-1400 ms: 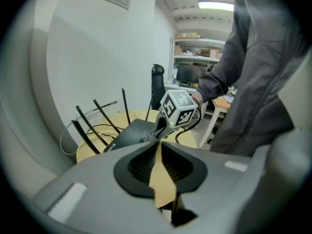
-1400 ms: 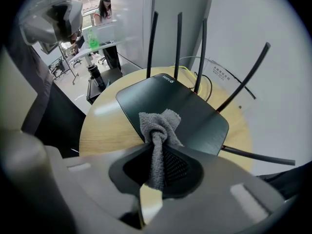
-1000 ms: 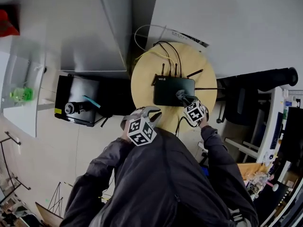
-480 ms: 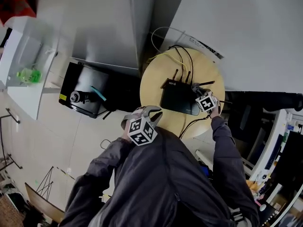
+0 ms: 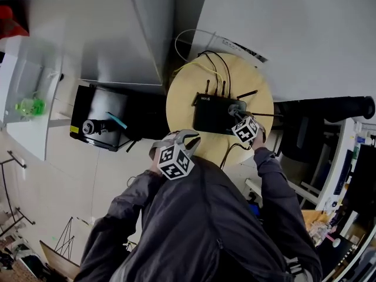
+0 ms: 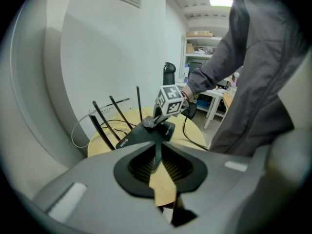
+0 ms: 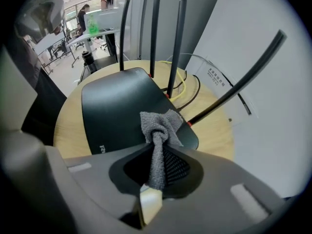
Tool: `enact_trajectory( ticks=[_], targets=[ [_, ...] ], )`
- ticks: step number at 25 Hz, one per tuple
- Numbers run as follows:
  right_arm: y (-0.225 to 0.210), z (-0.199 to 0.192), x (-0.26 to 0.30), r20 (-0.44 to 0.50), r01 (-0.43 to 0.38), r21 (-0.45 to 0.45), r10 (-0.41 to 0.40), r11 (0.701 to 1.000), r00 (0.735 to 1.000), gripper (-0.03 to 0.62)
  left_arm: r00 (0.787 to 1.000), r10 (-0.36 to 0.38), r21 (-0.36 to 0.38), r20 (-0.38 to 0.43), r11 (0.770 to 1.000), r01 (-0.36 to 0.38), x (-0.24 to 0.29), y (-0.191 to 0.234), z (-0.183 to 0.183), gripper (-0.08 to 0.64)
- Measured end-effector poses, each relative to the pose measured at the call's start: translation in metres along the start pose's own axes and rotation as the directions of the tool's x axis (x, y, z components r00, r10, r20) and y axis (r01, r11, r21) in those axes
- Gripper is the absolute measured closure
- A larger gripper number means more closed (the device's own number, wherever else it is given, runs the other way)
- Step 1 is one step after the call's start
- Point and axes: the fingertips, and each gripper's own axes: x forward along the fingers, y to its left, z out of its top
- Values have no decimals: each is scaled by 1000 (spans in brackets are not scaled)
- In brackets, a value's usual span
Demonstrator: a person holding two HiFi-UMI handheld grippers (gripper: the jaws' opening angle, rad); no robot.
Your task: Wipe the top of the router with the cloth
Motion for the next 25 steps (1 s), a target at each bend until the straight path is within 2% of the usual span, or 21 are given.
enact_trajectory(
  ticks=[12,15,18,21,23,25],
  targets=[
    [75,-41,-25,2,13,67,-13,998,1000,558,991,-131,95,12,987,129,12,-36,9,520],
    [82,-45,-26,-5,21,53,-21,998,1000,552,989,-149,108,13,983,146,15,-42,10,520],
    [84,-48,-26,-16,-4,39,4,999,1000,551,990,-143,108,16,984,141,14,-40,10,520],
    [82,-49,-27,-21,-71,57,72,996,997,551,993,-119,96,21,989,116,12,-33,10,520],
    [76,-48,-29,-1,-114,112,115,987,993,552,995,-98,82,27,992,96,9,-28,10,520],
    [56,-44,-33,40,-104,190,98,976,994,552,997,-77,64,32,995,75,6,-23,9,520]
  ],
)
